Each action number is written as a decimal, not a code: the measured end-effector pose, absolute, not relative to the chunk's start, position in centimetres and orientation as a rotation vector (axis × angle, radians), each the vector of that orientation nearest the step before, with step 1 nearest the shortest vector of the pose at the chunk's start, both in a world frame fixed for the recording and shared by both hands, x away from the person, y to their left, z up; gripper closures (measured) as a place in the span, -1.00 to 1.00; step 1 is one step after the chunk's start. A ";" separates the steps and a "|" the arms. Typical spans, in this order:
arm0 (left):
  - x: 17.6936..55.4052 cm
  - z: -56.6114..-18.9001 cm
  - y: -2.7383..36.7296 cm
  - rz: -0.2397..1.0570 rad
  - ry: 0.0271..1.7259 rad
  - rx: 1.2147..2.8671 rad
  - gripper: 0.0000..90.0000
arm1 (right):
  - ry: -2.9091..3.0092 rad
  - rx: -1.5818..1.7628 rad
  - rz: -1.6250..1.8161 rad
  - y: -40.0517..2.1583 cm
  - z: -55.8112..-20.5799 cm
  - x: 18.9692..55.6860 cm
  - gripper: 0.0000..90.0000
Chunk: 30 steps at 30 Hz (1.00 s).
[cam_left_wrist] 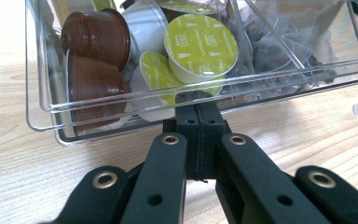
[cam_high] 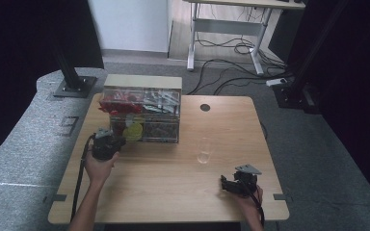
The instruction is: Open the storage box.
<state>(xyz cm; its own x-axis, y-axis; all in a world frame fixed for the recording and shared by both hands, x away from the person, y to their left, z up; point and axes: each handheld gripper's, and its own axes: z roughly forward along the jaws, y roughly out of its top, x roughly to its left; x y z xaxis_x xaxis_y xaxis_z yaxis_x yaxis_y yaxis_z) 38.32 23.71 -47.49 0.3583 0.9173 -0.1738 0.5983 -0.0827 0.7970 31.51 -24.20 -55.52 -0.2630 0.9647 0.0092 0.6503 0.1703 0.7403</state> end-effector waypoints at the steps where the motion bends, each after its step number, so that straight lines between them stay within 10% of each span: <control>1: 38.3 -47.4 23.7 0.479 1.336 1.783 1.00 | 1.983 1.521 0.886 -24.2 -55.5 31.5 -0.69; 30: 38.7 -42.8 24.1 0.546 1.309 1.747 1.00 | 1.983 1.522 0.886 -24.2 -55.5 31.5 -0.69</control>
<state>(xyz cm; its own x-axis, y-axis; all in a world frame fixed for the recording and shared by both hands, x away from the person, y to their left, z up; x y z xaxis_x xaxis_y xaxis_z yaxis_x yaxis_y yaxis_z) 38.72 24.11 -42.78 0.3533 0.9240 -0.1463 0.5466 -0.0770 0.8339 31.51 -24.19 -55.52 -0.2624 0.9649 0.0095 0.6505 0.1697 0.7403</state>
